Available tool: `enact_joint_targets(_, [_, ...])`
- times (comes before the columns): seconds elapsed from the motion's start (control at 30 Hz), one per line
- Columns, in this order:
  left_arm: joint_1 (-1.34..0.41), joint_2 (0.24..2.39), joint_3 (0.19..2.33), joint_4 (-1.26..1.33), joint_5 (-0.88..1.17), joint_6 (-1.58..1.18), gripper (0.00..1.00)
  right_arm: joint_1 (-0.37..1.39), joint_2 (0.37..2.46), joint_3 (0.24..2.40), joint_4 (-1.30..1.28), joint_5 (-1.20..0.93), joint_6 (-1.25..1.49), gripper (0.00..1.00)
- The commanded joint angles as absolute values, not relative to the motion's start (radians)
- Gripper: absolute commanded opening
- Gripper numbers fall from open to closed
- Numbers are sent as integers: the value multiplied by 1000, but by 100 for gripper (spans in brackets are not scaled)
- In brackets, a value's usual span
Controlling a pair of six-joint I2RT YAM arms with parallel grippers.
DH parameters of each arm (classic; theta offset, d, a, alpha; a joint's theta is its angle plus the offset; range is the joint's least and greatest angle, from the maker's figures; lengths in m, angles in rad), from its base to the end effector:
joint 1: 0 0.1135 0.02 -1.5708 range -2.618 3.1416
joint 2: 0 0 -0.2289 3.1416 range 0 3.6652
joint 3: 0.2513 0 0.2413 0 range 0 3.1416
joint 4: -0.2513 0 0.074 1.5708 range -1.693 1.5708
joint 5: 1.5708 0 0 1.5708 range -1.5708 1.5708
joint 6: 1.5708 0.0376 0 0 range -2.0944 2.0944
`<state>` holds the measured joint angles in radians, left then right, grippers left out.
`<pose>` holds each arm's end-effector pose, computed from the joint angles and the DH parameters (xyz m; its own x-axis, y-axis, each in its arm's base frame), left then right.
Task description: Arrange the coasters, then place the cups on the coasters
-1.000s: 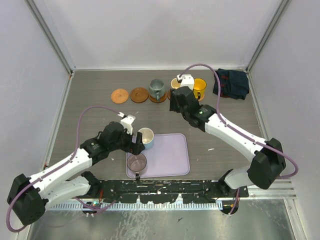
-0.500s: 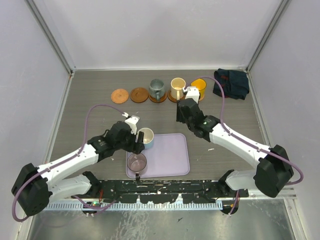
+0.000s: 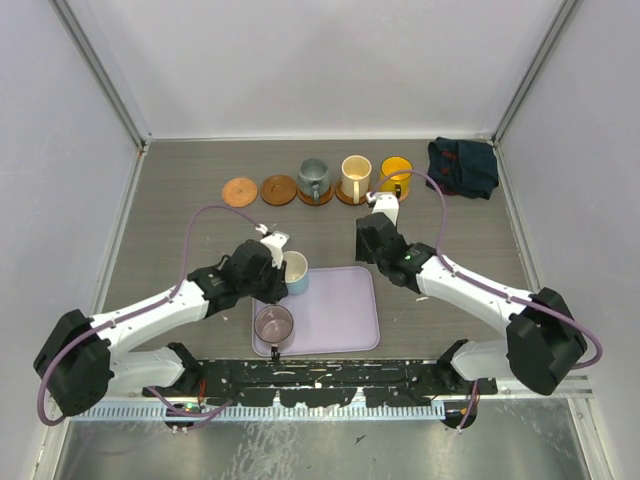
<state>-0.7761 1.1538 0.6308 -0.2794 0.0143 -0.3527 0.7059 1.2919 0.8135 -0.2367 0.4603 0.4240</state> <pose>0.1690 -0.1666 0.1778 -0.7259 0.2286 -0.6487 0.4867 0.8371 -0.2497 0.2189 0.1646 0.2086 -0.5889 -0.0177 -0.8080 -0.0918 0.9948 0.0452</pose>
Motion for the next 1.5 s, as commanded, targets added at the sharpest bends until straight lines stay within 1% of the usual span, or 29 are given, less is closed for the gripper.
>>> enact_joint_targets(0.0, [-785,1161,672,-225,21,-352,1,711,1312,788,-150,440,454,50])
enact_joint_targets(0.13, [-793,1124,675,-227,-8,-347,0,711,1341,769,-142,423,458,49])
enact_joint_targets(0.3, [-798,1060,693,-231,-104,-324,0,710,1359,722,-107,398,472,45])
enact_joint_targets(0.5, [-797,1018,680,-119,-217,-310,0,711,1403,706,-79,386,475,41])
enact_joint_targets(0.63, [-797,1038,677,-40,-284,-284,0,711,1426,702,-68,384,473,34])
enact_joint_targets(0.7, [-797,1055,673,8,-321,-266,0,711,1444,703,-66,382,472,32])
enact_joint_targets(1.0, [-775,1172,706,183,-414,-148,0,712,1455,683,-71,391,483,30])
enact_joint_targets(1.33, [-679,1316,832,203,-444,-139,0,712,1434,655,-87,402,489,26])
enact_joint_targets(1.4, [-666,1339,853,209,-446,-141,0,711,1436,652,-86,396,492,23])
enact_joint_targets(1.47, [-653,1362,872,217,-446,-144,0,711,1438,651,-85,390,492,16])
